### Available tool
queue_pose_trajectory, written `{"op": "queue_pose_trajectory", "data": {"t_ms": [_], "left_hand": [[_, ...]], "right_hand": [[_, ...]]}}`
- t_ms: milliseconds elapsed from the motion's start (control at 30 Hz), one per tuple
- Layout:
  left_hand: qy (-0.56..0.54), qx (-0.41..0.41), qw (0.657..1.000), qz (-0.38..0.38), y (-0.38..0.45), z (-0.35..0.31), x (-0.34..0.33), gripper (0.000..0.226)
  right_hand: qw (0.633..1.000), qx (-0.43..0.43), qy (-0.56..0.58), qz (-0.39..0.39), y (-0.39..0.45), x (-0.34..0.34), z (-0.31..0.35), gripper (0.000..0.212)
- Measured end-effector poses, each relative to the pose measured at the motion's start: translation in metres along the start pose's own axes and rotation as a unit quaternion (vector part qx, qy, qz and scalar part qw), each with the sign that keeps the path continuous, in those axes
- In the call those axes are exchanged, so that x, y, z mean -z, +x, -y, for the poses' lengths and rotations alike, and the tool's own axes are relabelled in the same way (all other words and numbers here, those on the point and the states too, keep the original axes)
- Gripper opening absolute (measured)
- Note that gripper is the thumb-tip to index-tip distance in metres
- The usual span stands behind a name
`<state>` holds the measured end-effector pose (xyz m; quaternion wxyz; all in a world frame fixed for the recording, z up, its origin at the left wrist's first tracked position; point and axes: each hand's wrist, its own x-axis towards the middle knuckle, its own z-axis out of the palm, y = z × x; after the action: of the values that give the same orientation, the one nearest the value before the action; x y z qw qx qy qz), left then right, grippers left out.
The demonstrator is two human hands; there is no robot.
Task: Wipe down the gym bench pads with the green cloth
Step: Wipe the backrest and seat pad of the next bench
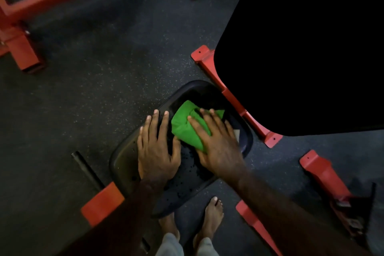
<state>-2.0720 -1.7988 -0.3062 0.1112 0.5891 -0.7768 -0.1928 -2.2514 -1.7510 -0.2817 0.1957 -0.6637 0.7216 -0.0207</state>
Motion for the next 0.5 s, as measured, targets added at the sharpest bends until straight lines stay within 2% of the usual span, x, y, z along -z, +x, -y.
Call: {"op": "queue_pose_trajectory", "data": {"t_ms": [67, 133, 167, 200, 300, 367, 500], "left_hand": [[-0.001, 0.006, 1.000, -0.006, 0.000, -0.001, -0.001, 0.065], [0.003, 0.006, 1.000, -0.004, 0.000, 0.000, -0.001, 0.065], [0.005, 0.005, 1.000, -0.002, 0.000, 0.000, -0.002, 0.066], [0.008, 0.005, 1.000, -0.001, 0.000, 0.001, -0.003, 0.066], [0.011, 0.002, 1.000, -0.006, -0.001, 0.003, -0.005, 0.067], [0.009, -0.002, 1.000, -0.014, -0.001, 0.003, -0.006, 0.064], [0.004, -0.002, 1.000, -0.019, -0.001, 0.001, -0.005, 0.064]], "right_hand": [[0.997, -0.070, 0.014, -0.036, 0.013, 0.007, -0.010, 0.084], [0.980, -0.174, 0.024, -0.089, 0.018, 0.007, 0.012, 0.081], [0.978, -0.185, 0.016, -0.093, 0.018, 0.003, 0.028, 0.080], [0.984, -0.157, 0.006, -0.084, 0.016, -0.002, 0.041, 0.077], [0.999, 0.034, -0.021, -0.026, 0.021, -0.004, 0.025, 0.073], [0.998, 0.053, -0.028, -0.027, 0.038, 0.006, -0.003, 0.077], [0.985, -0.134, 0.013, -0.105, 0.052, 0.007, 0.021, 0.082]]}}
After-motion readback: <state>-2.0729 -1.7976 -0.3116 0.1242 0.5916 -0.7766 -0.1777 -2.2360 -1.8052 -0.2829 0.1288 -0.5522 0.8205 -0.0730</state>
